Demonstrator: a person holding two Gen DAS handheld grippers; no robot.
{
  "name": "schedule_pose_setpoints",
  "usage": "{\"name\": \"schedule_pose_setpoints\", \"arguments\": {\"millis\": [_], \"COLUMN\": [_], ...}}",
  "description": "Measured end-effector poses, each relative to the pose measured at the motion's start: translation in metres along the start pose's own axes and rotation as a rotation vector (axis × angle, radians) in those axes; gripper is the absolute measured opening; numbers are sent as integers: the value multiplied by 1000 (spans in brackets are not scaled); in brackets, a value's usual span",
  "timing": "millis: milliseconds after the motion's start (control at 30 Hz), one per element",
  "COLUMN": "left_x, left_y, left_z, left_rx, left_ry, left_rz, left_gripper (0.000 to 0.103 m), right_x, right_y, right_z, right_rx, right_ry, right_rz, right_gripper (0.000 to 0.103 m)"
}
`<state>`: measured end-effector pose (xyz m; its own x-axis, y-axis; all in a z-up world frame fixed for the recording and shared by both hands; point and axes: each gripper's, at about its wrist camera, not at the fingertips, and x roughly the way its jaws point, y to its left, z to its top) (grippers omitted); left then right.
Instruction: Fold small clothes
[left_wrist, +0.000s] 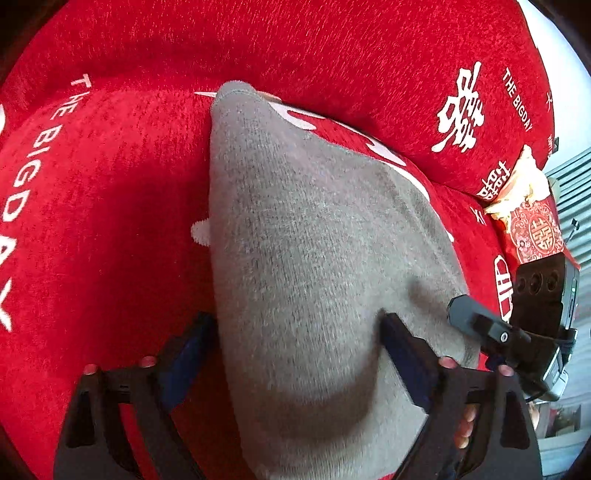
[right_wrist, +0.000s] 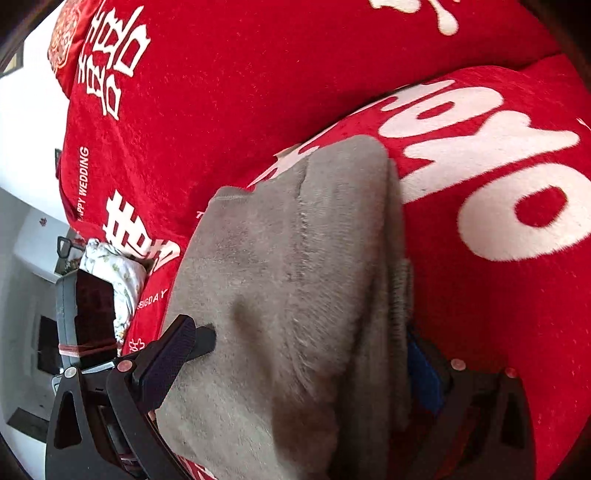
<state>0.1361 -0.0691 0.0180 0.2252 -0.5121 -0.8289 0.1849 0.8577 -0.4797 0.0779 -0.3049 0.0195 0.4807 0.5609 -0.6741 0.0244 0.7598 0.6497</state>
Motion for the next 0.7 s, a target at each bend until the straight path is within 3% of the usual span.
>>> {"name": "schedule_pose_setpoints", "arguments": {"millis": [167, 400, 467, 533, 567, 600, 700], "left_x": [4, 3, 2, 1, 0, -1, -10], "left_y": [-2, -4, -5, -6, -6, -7, -6], "left_z": [4, 1, 0, 0, 0, 0, -2], "left_rx": [34, 72, 80, 68, 68, 69, 62], "left_ry": [-19, -53, -55, -57, -60, -66, -82], "left_rz": [5, 14, -26, -26, -21, -20, -30], "left_gripper": [94, 91, 72, 68, 65, 63, 53], "right_x": [3, 10, 11, 10, 9, 5, -6], "right_y": [-3, 7, 9, 16, 17, 18, 27], "right_z": [3, 3, 2, 1, 0, 0, -2], "right_rx": [-2, -95, -100, -90, -81, -56, -70], "right_ry": [0, 57, 57, 40, 42, 30, -5], "right_rz": [16, -40, -69, -152, -152, -130, -129], "right_gripper": [103, 103, 102, 76, 61, 53, 46]}}
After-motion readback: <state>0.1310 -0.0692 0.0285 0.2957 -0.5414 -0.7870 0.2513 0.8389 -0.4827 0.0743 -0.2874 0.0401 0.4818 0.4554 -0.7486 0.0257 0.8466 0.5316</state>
